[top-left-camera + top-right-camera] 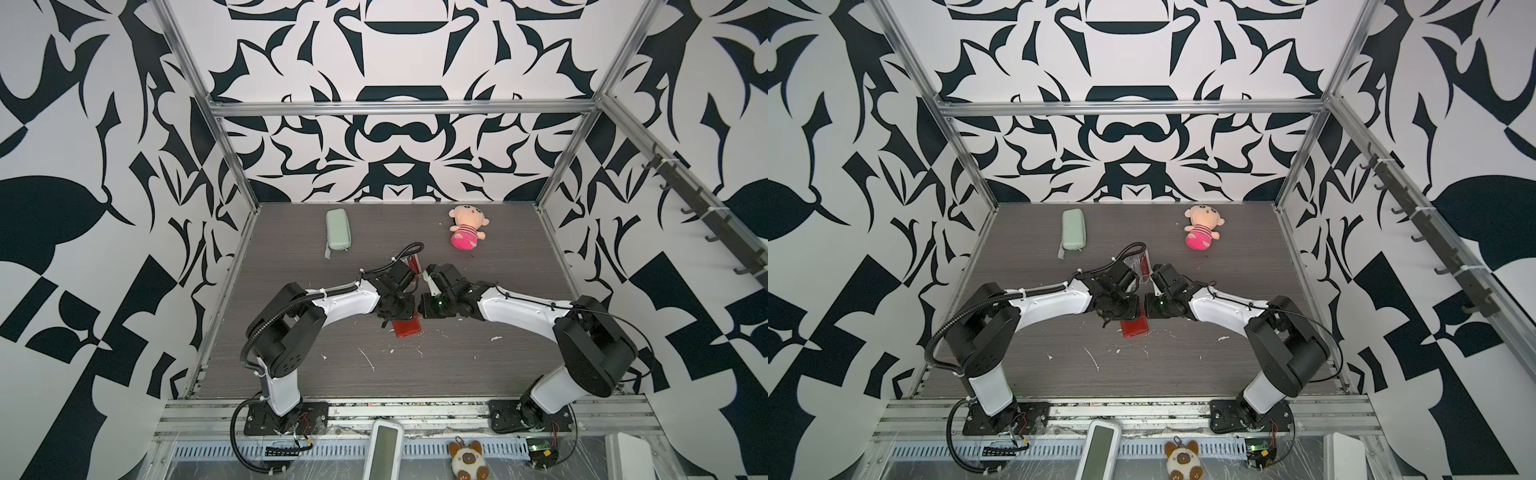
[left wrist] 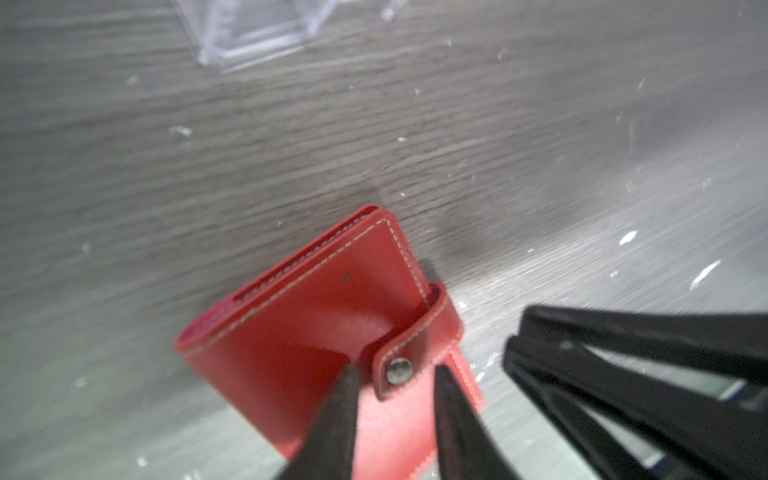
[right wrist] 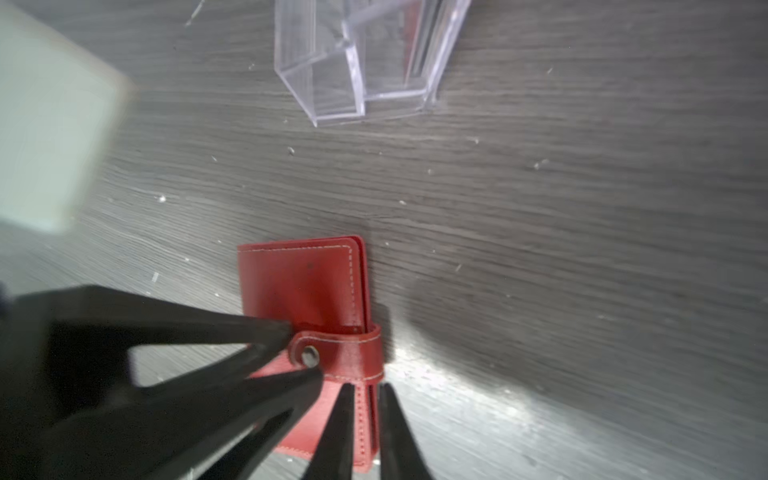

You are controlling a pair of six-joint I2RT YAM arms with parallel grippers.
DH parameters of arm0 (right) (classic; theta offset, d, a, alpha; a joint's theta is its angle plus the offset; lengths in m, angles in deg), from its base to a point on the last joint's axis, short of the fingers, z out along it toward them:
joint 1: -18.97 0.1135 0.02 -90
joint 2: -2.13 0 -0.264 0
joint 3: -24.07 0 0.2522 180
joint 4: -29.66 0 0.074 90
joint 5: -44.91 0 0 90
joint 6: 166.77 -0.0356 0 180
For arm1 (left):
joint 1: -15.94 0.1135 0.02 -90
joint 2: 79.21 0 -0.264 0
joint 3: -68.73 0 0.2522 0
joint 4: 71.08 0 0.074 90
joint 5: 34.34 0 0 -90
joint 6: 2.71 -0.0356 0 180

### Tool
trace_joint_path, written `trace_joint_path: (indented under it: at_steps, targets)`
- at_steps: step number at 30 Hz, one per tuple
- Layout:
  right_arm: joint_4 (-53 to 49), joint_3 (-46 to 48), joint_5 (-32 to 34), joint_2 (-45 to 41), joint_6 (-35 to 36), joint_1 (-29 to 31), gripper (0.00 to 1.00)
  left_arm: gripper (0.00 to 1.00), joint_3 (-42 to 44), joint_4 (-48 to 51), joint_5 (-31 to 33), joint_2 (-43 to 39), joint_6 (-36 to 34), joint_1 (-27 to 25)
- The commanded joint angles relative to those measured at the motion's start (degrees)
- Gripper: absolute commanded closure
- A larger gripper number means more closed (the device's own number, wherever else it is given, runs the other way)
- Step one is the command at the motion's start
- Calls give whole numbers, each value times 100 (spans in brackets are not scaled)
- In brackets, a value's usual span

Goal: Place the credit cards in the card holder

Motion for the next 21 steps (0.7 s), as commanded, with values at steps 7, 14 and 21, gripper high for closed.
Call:
trace_joint_path:
  at_steps: [7,14,21]
  targets:
    - [-493,28,1780,-645,347,-11,73,41,196,362,1698,-1224,-620,9]
    - [-874,47,4224,-933,901,-61,72,26,744,399,4419,-2040,-1336,208]
    - [63,447,6170,-1068,1875,-322,69,22,1489,-731,6332,-2354,-2288,834]
